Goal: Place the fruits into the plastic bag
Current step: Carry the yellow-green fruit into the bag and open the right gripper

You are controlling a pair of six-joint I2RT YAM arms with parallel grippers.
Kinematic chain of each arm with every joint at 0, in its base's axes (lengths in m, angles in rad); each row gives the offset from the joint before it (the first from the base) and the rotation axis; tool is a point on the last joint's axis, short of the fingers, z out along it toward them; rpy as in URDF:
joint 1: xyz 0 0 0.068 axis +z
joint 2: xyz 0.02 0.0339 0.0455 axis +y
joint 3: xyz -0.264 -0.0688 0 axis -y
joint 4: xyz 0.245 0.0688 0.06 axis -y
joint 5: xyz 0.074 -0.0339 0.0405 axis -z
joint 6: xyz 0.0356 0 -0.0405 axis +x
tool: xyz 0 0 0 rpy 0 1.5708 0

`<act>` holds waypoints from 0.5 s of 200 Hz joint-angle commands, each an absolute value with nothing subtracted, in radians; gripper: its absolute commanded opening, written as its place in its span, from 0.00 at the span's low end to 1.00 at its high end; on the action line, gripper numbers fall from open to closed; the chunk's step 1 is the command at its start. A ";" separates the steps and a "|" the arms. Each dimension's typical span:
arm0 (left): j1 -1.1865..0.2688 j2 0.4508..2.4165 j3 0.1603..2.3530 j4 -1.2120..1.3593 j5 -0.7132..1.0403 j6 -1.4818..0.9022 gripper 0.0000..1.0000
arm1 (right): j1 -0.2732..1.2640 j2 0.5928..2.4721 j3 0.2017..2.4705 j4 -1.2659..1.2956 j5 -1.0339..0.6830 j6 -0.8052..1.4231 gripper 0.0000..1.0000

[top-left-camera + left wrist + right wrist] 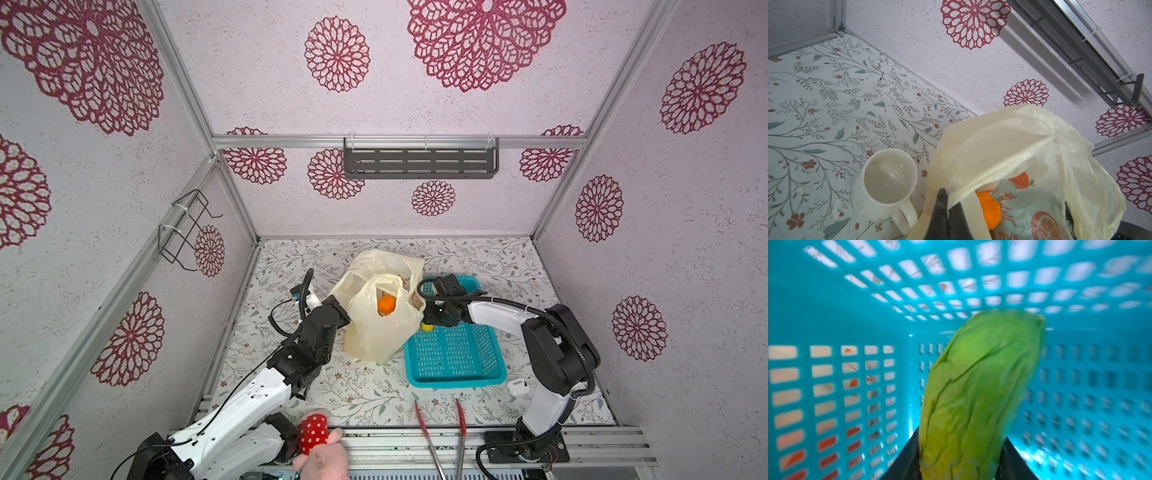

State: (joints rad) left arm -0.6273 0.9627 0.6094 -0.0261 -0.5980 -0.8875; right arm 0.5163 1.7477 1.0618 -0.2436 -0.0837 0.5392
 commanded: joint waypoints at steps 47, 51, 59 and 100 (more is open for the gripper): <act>-0.625 0.975 0.609 -0.030 -0.608 -0.895 0.00 | 0.438 1.447 1.054 -0.230 -0.131 0.379 0.27; -0.625 0.976 0.608 -0.029 -0.607 -0.897 0.00 | 0.438 1.434 1.058 -0.229 -0.144 0.369 0.27; -0.625 0.978 0.609 -0.028 -0.607 -0.897 0.00 | 0.440 1.410 1.065 -0.223 -0.184 0.351 0.28; -0.625 0.991 0.617 -0.020 -0.600 -0.897 0.00 | 0.470 1.349 1.102 -0.208 -0.394 0.310 0.28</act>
